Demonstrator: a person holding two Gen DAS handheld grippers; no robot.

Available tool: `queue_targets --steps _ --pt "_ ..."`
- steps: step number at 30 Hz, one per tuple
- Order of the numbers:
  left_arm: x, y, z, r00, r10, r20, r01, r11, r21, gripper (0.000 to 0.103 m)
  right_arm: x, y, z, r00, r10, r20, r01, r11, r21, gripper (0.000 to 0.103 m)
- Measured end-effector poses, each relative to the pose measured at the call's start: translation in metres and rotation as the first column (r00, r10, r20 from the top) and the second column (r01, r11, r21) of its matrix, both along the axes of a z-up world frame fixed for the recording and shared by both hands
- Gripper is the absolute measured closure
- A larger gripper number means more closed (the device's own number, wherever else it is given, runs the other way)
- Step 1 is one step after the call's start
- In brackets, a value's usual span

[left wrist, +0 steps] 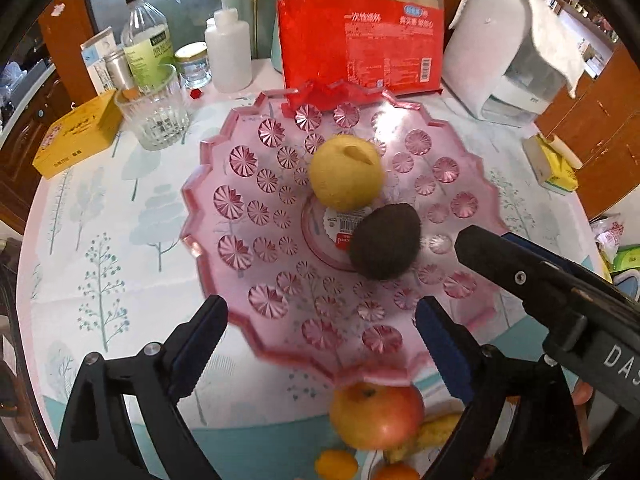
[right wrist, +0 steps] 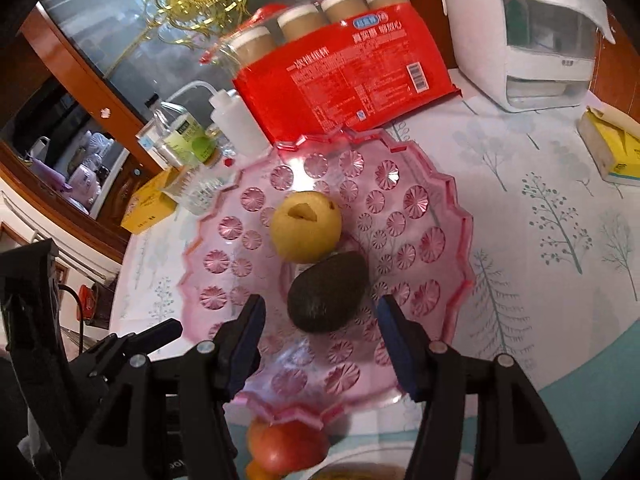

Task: Organize fruits
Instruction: 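Carry pear and avocado into the pink bowl and open both grippers, then withdraw both grippers from the bowl toward the plate of fruit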

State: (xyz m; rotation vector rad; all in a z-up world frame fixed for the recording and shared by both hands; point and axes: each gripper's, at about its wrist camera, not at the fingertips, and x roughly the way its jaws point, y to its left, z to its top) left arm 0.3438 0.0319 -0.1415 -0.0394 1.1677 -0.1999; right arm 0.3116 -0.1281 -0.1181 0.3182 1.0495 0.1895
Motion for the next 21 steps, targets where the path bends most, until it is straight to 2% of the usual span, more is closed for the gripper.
queue_targets --steps 8,15,21 --pt "-0.042 0.006 0.042 0.998 -0.002 0.062 0.004 0.999 -0.033 0.007 -0.042 0.007 0.037 0.997 0.021 0.070 -0.021 1.000 0.010 0.044" --pt "-0.086 0.013 0.081 0.986 -0.014 0.167 0.017 1.000 -0.016 0.007 -0.080 0.015 0.077 0.989 0.059 0.137 -0.057 0.998 -0.019 0.044" --pt "-0.112 0.027 0.106 0.979 -0.006 0.203 0.006 1.000 0.003 0.006 -0.106 0.018 0.109 0.981 0.090 0.172 -0.081 0.995 -0.061 0.044"
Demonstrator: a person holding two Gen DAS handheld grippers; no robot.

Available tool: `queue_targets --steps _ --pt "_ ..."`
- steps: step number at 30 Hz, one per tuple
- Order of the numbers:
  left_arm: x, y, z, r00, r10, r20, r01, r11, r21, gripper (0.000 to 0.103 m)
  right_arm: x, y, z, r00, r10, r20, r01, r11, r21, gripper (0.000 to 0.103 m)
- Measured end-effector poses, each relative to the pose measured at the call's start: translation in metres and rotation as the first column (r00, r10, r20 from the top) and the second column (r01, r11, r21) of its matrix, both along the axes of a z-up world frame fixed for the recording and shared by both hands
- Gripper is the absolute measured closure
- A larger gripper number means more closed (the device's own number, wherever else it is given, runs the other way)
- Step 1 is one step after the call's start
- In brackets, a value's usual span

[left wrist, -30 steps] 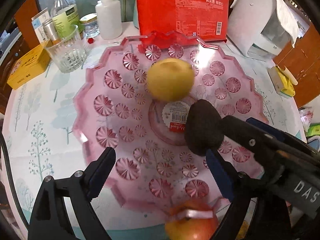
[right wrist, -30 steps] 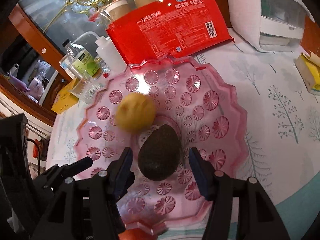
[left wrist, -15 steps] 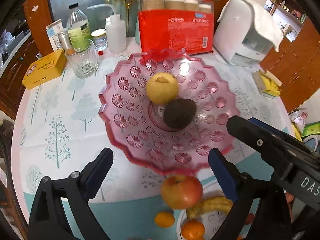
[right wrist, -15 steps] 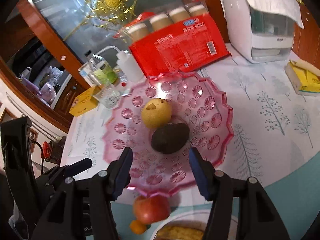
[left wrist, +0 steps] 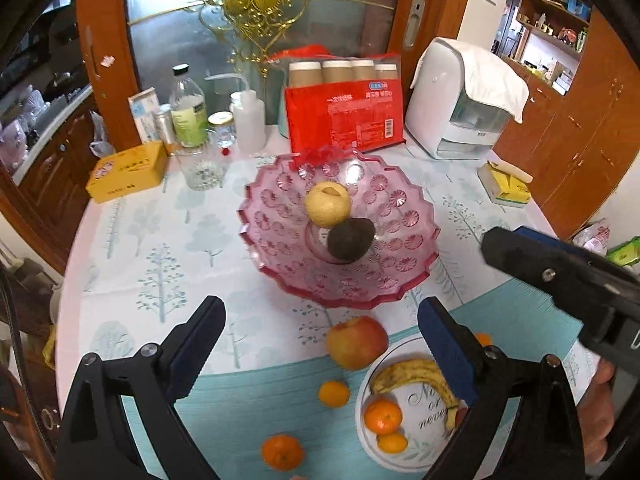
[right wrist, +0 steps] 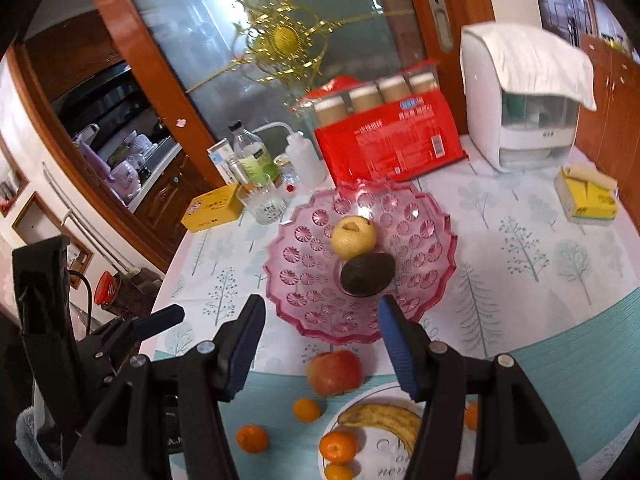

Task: Organize fruits
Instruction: 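Withdraw both grippers from the bowl toward the plate of fruit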

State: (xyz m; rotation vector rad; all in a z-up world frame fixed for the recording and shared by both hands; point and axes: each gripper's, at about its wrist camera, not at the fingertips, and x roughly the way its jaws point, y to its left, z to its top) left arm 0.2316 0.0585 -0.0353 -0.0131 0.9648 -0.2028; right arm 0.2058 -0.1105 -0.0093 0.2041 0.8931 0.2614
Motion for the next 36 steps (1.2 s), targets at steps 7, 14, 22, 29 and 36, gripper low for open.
queue_targets --steps 7,14,22,29,36 --pt "-0.032 0.024 0.016 1.000 0.026 0.012 -0.026 0.999 0.039 0.006 -0.022 0.008 0.017 0.999 0.044 0.008 -0.043 0.996 -0.072 0.043" --pt "-0.060 0.049 0.009 0.997 0.080 -0.012 -0.079 0.995 0.061 0.006 -0.036 0.008 0.006 0.998 0.050 -0.032 -0.052 0.997 -0.061 0.040" --pt "-0.081 0.071 -0.025 0.989 0.106 -0.099 -0.105 0.994 0.010 0.006 -0.051 0.002 -0.009 0.994 0.069 -0.083 -0.074 0.996 -0.059 0.040" --pt "-0.091 0.059 -0.066 0.984 0.003 -0.177 0.003 0.999 0.035 0.006 -0.062 -0.024 -0.008 0.995 -0.013 -0.094 0.002 0.994 -0.112 0.039" --pt "-0.088 0.054 -0.102 0.972 -0.055 -0.229 0.073 0.995 0.074 0.006 -0.067 -0.032 -0.026 0.986 -0.105 -0.131 0.093 0.991 -0.098 0.039"
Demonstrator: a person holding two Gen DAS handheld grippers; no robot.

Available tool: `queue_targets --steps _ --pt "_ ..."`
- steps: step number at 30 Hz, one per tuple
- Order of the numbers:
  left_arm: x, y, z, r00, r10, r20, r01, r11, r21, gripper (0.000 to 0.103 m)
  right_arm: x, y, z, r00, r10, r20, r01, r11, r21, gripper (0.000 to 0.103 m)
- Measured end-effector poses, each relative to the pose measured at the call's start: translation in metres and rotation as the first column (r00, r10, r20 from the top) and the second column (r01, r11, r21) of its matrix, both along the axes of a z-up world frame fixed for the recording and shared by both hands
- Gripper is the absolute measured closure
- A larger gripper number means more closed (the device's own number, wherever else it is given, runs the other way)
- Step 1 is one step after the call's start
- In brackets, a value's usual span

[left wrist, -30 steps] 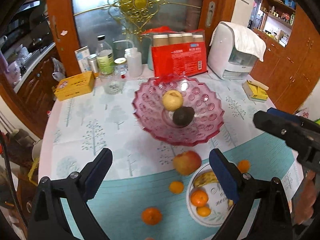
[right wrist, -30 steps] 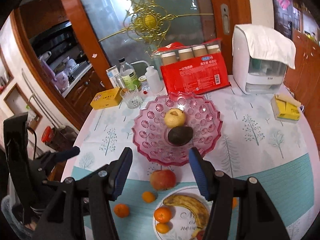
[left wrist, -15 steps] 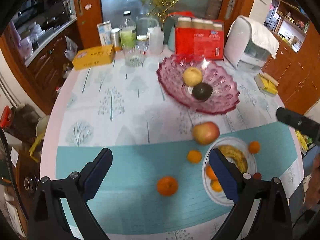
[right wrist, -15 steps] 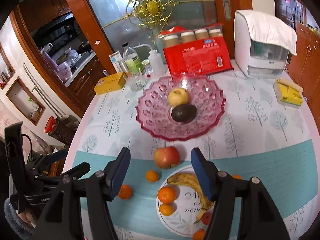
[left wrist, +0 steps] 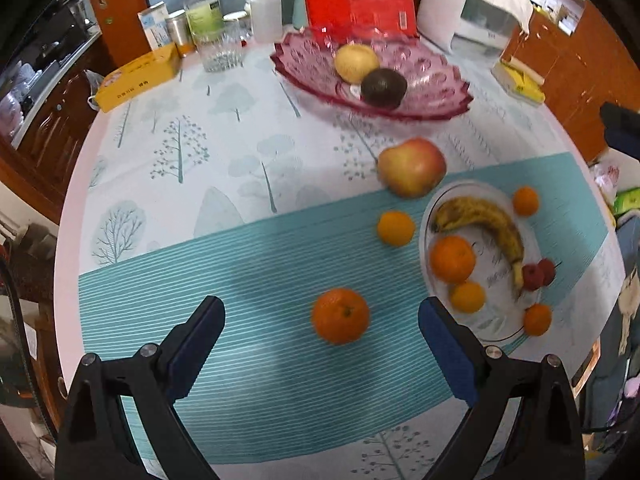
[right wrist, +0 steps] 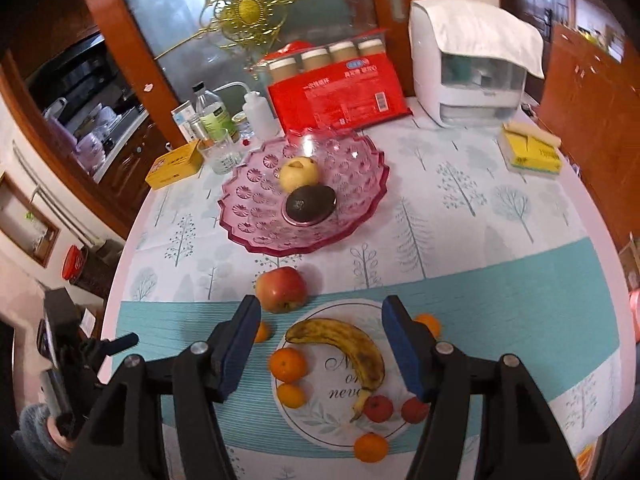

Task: Organize fruits
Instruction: 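Withdraw both grippers from the bowl toward the plate of fruit, then grasp the red apple with the left gripper while the right gripper grasps the banana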

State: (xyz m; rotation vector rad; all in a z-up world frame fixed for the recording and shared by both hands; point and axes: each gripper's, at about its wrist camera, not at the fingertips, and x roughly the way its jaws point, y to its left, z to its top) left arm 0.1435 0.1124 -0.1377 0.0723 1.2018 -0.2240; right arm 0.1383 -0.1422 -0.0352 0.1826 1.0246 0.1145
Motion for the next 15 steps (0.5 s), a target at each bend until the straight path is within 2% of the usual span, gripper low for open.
queue_targets --steps 3,8,15 --pt "0.005 0.006 -0.016 0.999 0.003 -0.038 -0.003 1.000 -0.014 0.006 0.000 0.004 -0.015 0.999 -0.034 -0.028 0.035 0.999 0.033 0.032" --pt "0.012 0.014 -0.036 0.997 0.025 -0.075 -0.027 0.999 -0.028 0.006 0.009 0.023 -0.044 0.995 -0.029 -0.092 0.034 0.998 0.060 0.031" --pt "0.023 0.015 -0.048 0.994 0.048 -0.101 -0.052 0.998 -0.037 0.006 0.023 0.045 -0.081 0.990 0.041 -0.136 -0.045 0.999 -0.026 0.031"
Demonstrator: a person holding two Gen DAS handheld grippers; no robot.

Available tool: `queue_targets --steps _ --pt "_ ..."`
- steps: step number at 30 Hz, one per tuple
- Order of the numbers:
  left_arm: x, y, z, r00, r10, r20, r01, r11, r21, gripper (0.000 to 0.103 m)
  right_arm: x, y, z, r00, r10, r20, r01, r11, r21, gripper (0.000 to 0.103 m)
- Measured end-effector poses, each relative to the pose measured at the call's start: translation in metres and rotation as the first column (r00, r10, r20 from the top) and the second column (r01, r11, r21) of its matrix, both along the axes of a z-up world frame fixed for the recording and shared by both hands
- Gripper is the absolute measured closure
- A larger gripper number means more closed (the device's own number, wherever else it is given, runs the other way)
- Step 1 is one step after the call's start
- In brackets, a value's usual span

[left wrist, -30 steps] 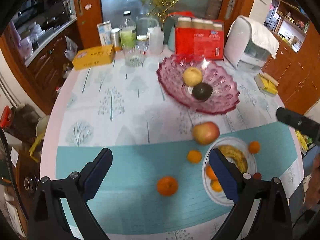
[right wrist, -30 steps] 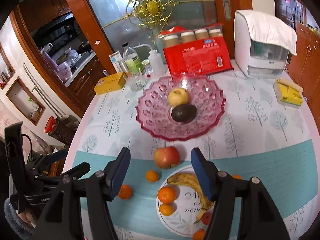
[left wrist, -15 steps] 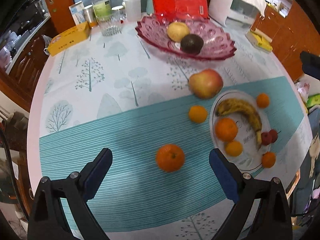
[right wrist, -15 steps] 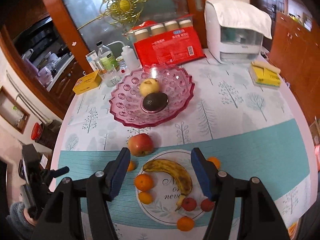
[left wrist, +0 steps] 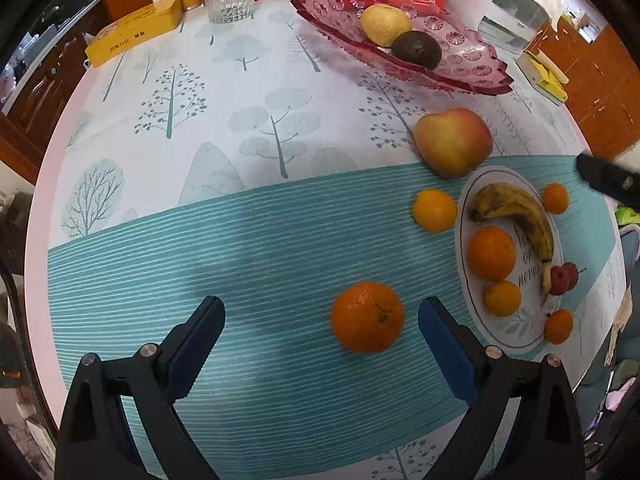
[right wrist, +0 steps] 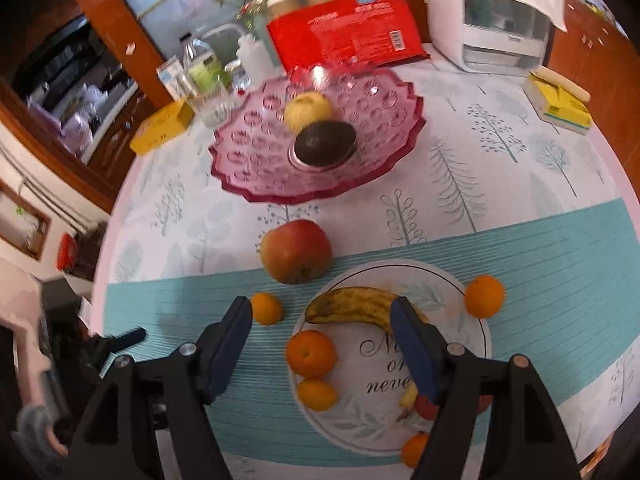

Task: Organize fruits
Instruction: 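Grasp the red apple with the left gripper while the right gripper grasps the banana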

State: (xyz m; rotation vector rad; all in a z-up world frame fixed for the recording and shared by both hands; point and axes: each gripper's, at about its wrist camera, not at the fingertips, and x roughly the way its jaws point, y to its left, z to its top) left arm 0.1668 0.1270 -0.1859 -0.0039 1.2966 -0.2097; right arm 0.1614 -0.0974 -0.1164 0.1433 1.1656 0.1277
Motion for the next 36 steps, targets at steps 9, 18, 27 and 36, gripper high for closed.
queue_targets --steps 9,18,27,36 --pt "0.029 -0.034 0.022 0.999 -0.020 0.050 0.022 0.999 -0.042 0.006 0.008 -0.027 -0.041 0.991 0.107 -0.084 -0.110 0.993 -0.035 0.031" --pt "0.069 -0.091 0.025 0.958 -0.232 0.169 0.223 0.972 0.074 0.006 0.003 -0.032 -0.075 0.940 0.320 -0.122 -0.337 0.927 -0.165 0.031" --pt "0.094 -0.109 0.001 0.939 -0.318 0.130 0.318 0.948 0.026 0.006 0.010 -0.041 -0.095 0.898 0.425 -0.109 -0.436 0.892 -0.117 0.042" --pt "0.101 -0.120 -0.017 0.925 -0.366 0.105 0.366 0.930 0.016 0.010 0.012 -0.042 -0.104 0.840 0.540 -0.047 -0.540 0.825 -0.166 0.046"
